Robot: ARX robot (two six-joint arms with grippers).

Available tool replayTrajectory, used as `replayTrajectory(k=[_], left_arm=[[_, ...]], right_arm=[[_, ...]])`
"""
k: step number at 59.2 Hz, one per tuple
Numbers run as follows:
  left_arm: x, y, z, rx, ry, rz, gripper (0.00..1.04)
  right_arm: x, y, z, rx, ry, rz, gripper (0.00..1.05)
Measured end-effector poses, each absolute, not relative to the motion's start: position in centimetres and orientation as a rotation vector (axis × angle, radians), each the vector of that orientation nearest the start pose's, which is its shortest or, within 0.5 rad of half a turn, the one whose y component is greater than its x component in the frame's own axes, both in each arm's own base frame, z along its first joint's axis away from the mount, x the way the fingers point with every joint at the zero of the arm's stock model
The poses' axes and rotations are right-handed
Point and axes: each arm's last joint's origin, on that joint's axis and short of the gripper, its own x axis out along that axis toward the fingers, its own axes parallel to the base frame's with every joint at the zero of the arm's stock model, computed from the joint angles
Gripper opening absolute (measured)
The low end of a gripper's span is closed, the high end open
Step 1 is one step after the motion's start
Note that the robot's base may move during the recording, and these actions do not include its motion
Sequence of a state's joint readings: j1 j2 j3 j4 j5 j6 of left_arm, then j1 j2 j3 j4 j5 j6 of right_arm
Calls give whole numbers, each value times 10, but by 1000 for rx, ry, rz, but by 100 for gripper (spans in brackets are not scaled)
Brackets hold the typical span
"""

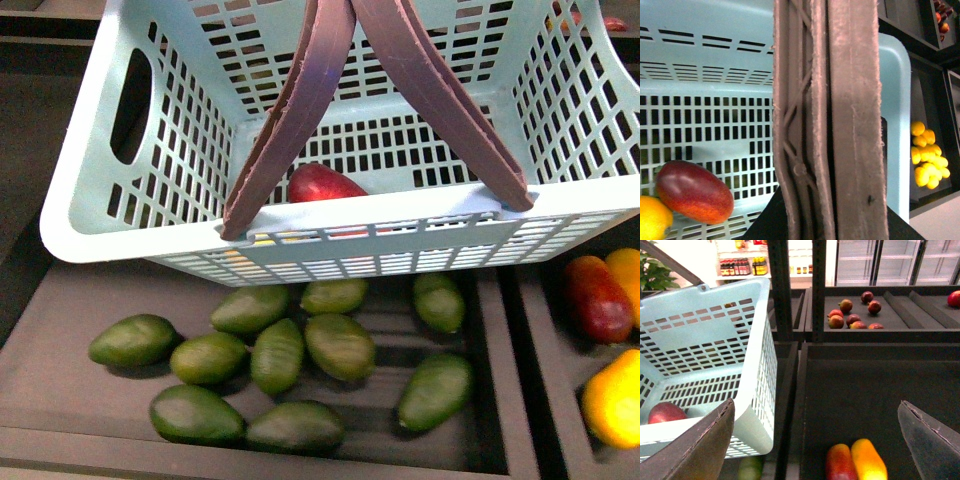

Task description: Pick lemon and mango into basket

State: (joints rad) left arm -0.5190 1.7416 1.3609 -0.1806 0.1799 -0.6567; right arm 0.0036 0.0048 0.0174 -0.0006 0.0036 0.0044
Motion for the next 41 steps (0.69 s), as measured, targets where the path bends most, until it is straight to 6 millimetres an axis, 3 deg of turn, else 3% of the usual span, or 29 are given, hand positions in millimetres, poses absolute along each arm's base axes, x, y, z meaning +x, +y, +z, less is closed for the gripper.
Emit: replayTrajectory(k=[41], left_arm=[[344,-196,277,-506,751,-446,16]], right_arm=[[97,0,169,3,-11,2,96]])
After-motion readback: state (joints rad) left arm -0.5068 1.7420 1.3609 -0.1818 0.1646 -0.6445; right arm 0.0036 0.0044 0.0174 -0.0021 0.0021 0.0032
